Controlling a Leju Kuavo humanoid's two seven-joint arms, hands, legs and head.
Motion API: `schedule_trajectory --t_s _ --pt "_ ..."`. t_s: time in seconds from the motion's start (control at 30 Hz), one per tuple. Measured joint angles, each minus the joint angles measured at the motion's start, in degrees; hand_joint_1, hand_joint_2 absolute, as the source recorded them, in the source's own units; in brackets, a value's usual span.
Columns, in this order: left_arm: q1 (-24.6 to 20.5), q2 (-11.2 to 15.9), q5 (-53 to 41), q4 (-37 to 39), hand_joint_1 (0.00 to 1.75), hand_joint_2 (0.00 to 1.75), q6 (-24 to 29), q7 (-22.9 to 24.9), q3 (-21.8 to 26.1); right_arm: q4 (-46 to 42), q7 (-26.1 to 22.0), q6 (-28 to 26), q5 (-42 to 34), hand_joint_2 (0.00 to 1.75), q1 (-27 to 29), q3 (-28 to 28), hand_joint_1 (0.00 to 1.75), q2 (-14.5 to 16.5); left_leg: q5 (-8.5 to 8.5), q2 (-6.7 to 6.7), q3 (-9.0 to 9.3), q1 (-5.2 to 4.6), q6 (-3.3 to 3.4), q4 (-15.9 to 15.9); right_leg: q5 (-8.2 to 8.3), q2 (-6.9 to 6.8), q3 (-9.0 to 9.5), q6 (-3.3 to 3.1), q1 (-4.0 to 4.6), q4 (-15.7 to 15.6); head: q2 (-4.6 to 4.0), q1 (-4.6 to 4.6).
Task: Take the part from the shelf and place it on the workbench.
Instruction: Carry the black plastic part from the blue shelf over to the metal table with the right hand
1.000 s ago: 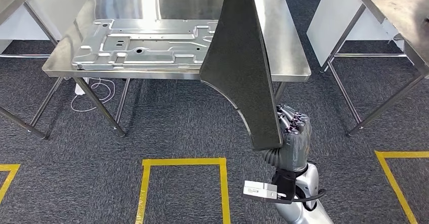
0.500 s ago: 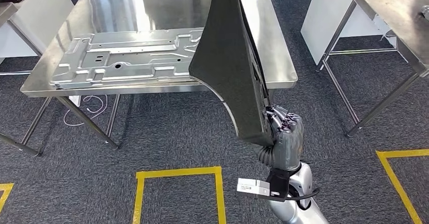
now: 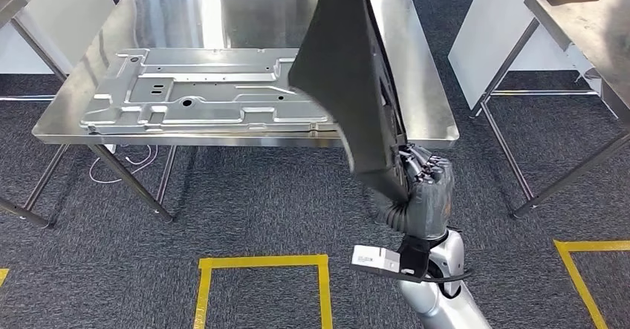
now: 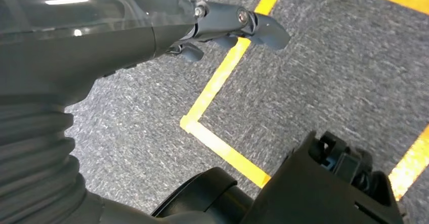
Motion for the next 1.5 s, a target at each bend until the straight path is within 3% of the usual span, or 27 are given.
schedule_trajectory --t_s 0.1,0.17,0.3,0.37,0.43,0.47,0.5,0.53,0.6,0.63,0.7,0.8,0.87,0.97,1.0,1.03,1.1,1.17,1.27,1.33,1.4,1.47,1.5 --pt "0.1 -0.5 0.4 0.0 0.00 1.75 0.8 0.3 0.0 0.1 -0.5 0.0 -2.1 1.75 0.3 -2.5 1.68 -1.0 -1.60 -0.18 2.08 0.19 -0.59 0.0 7.45 -0.21 1.59 0.07 0.00 -8.9 0.00 0.97" --pt "0.2 -0.6 0.7 0.1 0.00 1.75 1.3 0.6 0.2 0.0 -1.2 0.0 -3.4 1.75 0.9 -4.5 1.68 -1.5 -2.51 -0.12 2.75 0.13 -1.29 -0.1 9.67 -0.46 2.46 -0.35 0.27 -13.3 0.00 1.40" --pt "0.5 -0.6 1.3 0.1 0.00 1.75 2.0 1.2 0.6 -0.3 -1.9 0.0 -4.3 1.75 1.9 -7.5 1.68 -2.1 -2.97 0.07 3.04 -0.08 -2.35 1.1 8.76 -0.16 3.65 -1.92 0.24 -14.1 0.00 0.92" --pt "0.7 -0.6 1.7 0.1 0.00 1.75 2.3 1.4 1.0 -0.4 -2.0 0.0 -4.1 1.75 2.3 -8.3 1.68 -2.1 -4.20 0.06 0.41 -0.04 -2.64 6.5 8.04 -0.06 4.82 -2.51 0.03 -14.3 0.00 0.14" --pt "0.5 -0.4 1.9 0.2 0.00 1.75 2.5 1.4 1.4 -0.4 -2.0 0.0 -3.7 1.75 2.9 -9.0 1.68 -2.1 -7.02 0.06 -4.03 -0.06 -2.79 13.9 7.16 -0.10 5.84 -2.81 0.03 -14.3 0.00 -0.55" --pt "0.4 -0.3 2.0 0.2 0.00 1.75 2.6 1.5 1.6 -0.4 -1.9 0.0 -3.6 1.75 3.1 -9.2 1.68 -2.1 -7.92 0.07 -5.56 -0.09 -2.79 15.9 6.73 -0.10 6.36 -2.86 0.05 -14.3 0.00 -0.71" --pt "0.3 -0.3 2.0 0.2 0.00 1.75 2.5 1.6 1.7 -0.4 -1.9 0.0 -3.4 1.75 3.4 -9.4 1.68 -2.1 -7.63 0.07 -6.20 -0.13 -2.74 16.1 6.29 -0.07 6.96 -2.86 0.06 -14.3 0.00 -0.86" --pt "0.3 -0.2 2.0 0.2 0.00 1.75 2.5 1.8 1.8 -0.4 -1.9 0.0 -3.2 1.75 3.6 -9.5 1.68 -2.1 -5.92 0.08 -5.89 -0.15 -2.64 14.3 5.84 0.00 7.62 -2.82 0.06 -14.3 0.00 -1.01" --pt "0.5 -0.1 2.0 0.2 0.00 1.75 2.5 2.1 2.0 -0.4 -1.8 0.0 -3.1 1.75 3.9 -9.6 1.68 -2.0 -0.65 0.10 -3.99 -0.25 -2.31 7.4 4.97 0.14 8.84 -2.49 0.03 -14.4 0.00 -1.34" --pt "0.7 0.0 2.0 0.2 0.00 1.75 2.5 2.2 2.1 -0.3 -1.8 0.0 -3.1 1.75 4.0 -9.7 1.68 -2.0 0.59 0.16 -3.31 -0.39 -2.10 4.2 4.66 0.17 9.17 -2.24 0.04 -14.4 0.00 -1.49" --pt "0.8 0.1 2.0 0.3 0.00 1.75 2.5 2.2 2.2 -0.2 -1.7 0.0 -3.1 1.75 4.3 -9.8 1.68 -2.0 1.11 0.30 -2.95 -0.67 -1.51 1.4 4.26 0.10 9.44 -1.63 0.11 -14.4 0.00 -1.60" --pt "0.8 0.1 2.0 0.3 0.00 1.75 2.8 1.7 2.4 -0.1 -1.8 0.0 -3.4 1.75 4.5 -9.8 1.68 -1.9 1.33 0.28 -2.08 -0.55 -0.55 0.6 3.77 -0.01 9.80 -0.93 0.18 -13.6 0.00 -1.40" --pt "0.9 0.1 2.3 0.3 0.00 1.75 2.9 1.0 2.5 0.0 -2.0 0.0 -3.8 1.75 4.4 -10.0 1.68 -1.9 1.18 0.25 -1.24 -0.25 -0.08 0.2 2.26 -0.02 7.80 -0.60 0.13 -9.8 0.00 -0.91" --pt "1.1 0.1 2.5 0.3 0.00 1.75 2.9 -0.1 2.6 0.1 -2.5 0.0 -4.4 1.75 4.7 -10.5 1.68 -1.7 0.47 0.20 -0.62 -0.15 0.32 0.1 -0.95 -0.02 1.02 -0.26 0.04 0.0 0.00 0.28" --pt "1.1 0.1 2.4 0.3 0.00 1.75 2.9 -0.3 2.6 0.2 -2.5 0.0 -4.5 1.75 4.9 -10.6 1.68 -1.6 0.10 0.14 -0.25 -0.11 0.29 0.1 -0.71 -0.02 -0.47 -0.17 0.02 1.2 0.00 0.61" --pt "1.2 0.0 2.3 0.3 0.00 1.75 2.9 -0.4 2.6 0.3 -2.6 0.0 -4.6 1.75 5.0 -10.6 1.68 -1.5 -0.33 0.07 0.27 -0.04 0.17 0.1 0.70 -0.02 -0.94 -0.12 0.00 0.4 0.00 0.91" --pt "1.3 -0.1 2.2 0.3 0.00 1.75 2.9 -0.4 2.6 0.5 -2.6 0.0 -4.6 1.75 5.0 -10.7 1.68 -1.3 -1.43 -0.03 1.66 0.17 -0.31 0.1 6.13 -0.11 0.48 -0.03 -0.11 -6.2 0.00 1.47" --pt "1.3 -0.1 2.0 0.3 0.00 1.75 3.0 -0.1 2.6 0.8 -2.8 0.0 -4.6 1.75 4.9 -10.7 1.68 -1.2 -2.48 -0.05 2.55 0.18 -1.07 0.2 9.15 -0.33 1.99 -0.18 0.00 -12.2 0.00 1.82" --pt "1.3 -0.1 1.7 0.4 0.00 1.75 3.2 0.4 2.6 1.0 -3.2 0.0 -4.6 1.75 5.0 -10.8 1.68 -1.0 -3.24 0.11 3.25 -0.10 -2.01 -0.1 8.84 -0.33 2.74 -1.20 0.16 -13.4 0.00 1.57" --pt "1.2 0.0 1.6 0.4 0.00 1.75 3.3 0.5 2.6 1.0 -3.4 0.0 -4.6 1.75 4.9 -11.0 1.68 -0.8 -3.22 0.17 2.87 -0.12 -2.36 1.8 8.44 -0.19 3.71 -1.95 -0.03 -13.7 0.00 0.98" --pt "1.1 0.0 1.6 0.3 0.00 1.75 3.4 0.6 2.7 1.0 -3.5 0.0 -4.6 1.75 5.0 -11.1 1.68 -0.7 -4.46 0.15 -0.42 -0.08 -2.65 8.1 7.77 -0.16 4.82 -2.57 -0.10 -13.9 0.00 0.19" --pt "0.7 0.0 1.6 0.3 0.00 1.75 3.5 0.5 2.7 1.0 -3.7 0.0 -4.6 1.75 5.2 -11.3 1.68 -0.5 -7.14 0.15 -4.72 -0.11 -2.77 14.7 7.02 -0.17 5.64 -2.88 0.01 -13.9 0.00 -0.42" --pt "0.5 0.0 1.6 0.3 0.00 1.75 3.5 0.5 2.8 1.0 -3.8 0.0 -4.6 1.75 5.3 -11.4 1.68 -0.4 -7.67 0.16 -5.97 -0.13 -2.74 16.0 6.65 -0.11 6.11 -2.96 0.09 -13.9 0.00 -0.60"
